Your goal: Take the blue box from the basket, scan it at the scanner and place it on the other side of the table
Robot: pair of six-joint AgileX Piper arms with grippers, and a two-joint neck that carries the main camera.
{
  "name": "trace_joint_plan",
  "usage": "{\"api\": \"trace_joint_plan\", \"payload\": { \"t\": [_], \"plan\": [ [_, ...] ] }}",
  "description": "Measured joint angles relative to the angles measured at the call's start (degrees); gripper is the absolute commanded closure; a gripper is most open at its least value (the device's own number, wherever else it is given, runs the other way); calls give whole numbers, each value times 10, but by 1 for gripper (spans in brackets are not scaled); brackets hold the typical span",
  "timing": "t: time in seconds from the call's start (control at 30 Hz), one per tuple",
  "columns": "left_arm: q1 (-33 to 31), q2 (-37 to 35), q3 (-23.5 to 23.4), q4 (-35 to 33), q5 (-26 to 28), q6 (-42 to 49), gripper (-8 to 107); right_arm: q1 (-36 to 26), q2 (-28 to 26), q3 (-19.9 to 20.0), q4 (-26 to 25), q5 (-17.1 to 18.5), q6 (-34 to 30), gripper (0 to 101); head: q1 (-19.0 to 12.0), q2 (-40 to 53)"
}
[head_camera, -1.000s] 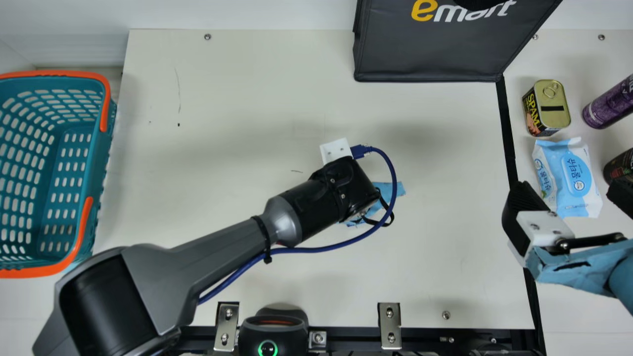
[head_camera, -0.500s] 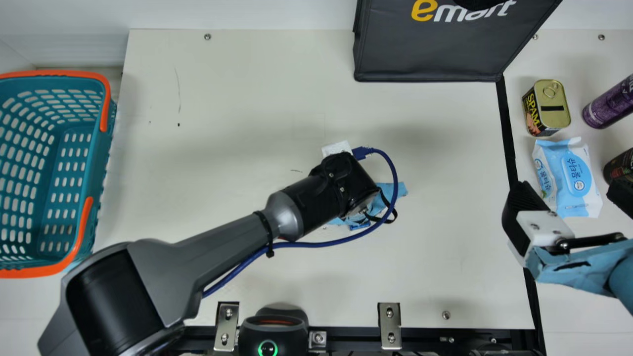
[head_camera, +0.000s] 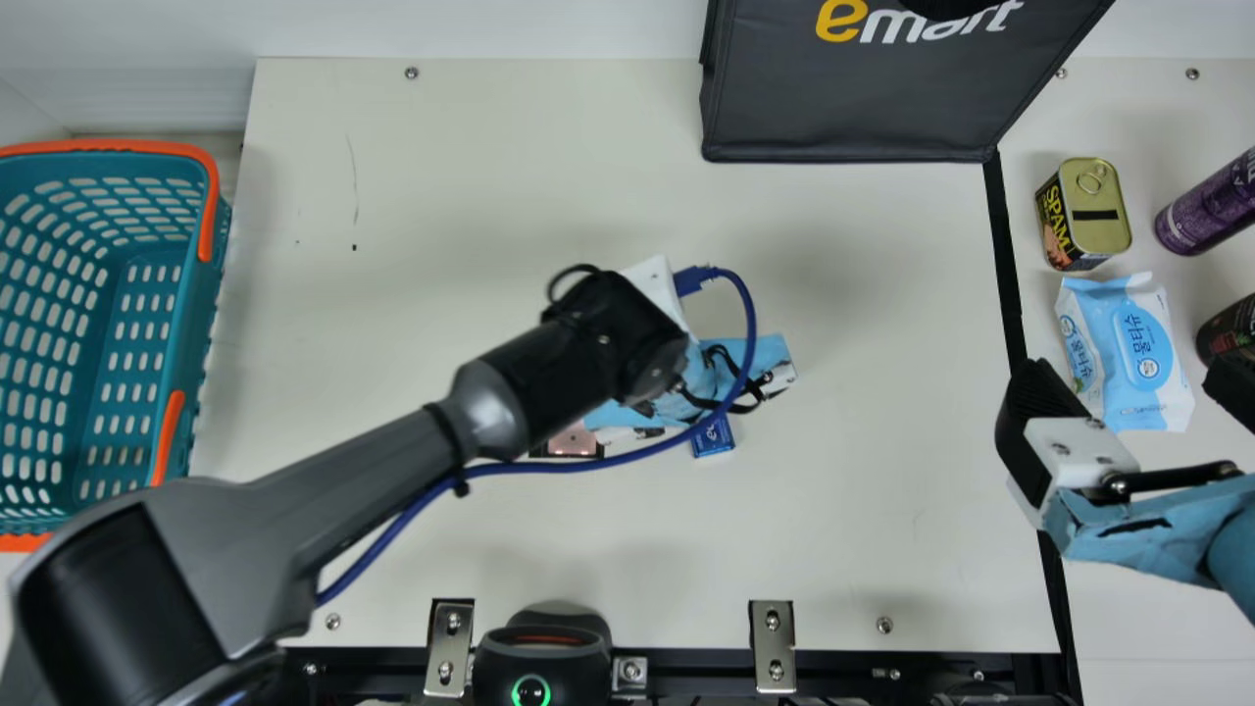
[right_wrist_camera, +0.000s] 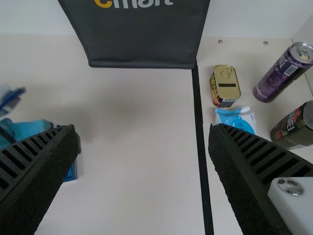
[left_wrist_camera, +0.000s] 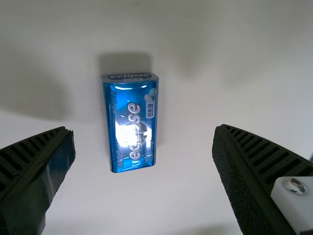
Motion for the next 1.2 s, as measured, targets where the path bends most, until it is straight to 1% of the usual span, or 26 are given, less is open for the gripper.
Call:
{"api": "trace_joint_plan", "payload": {
  "t": [0.27, 0.5, 0.7, 0.8, 0.93, 1.03, 1.2],
  "plan": [
    [88, -125, 87, -62, -40, 146, 9, 0, 0, 0, 0, 0, 0, 6, 0, 0],
    [182, -242, 158, -104, -23, 288, 9, 0, 0, 0, 0, 0, 0, 6, 0, 0],
    [264, -343, 199, -121, 9, 390, 9, 0, 0, 0, 0, 0, 0, 6, 0, 0],
    [305, -389, 213, -125, 30, 435, 9, 0, 0, 0, 0, 0, 0, 6, 0, 0],
    [362, -448, 222, -108, 58, 475, 9, 0, 0, 0, 0, 1, 0, 6, 0, 0],
    [398, -490, 221, -84, 79, 490, 9, 0, 0, 0, 0, 1, 0, 6, 0, 0],
    [443, -549, 205, -32, 113, 487, 9, 0, 0, 0, 0, 1, 0, 6, 0, 0]
  ]
}}
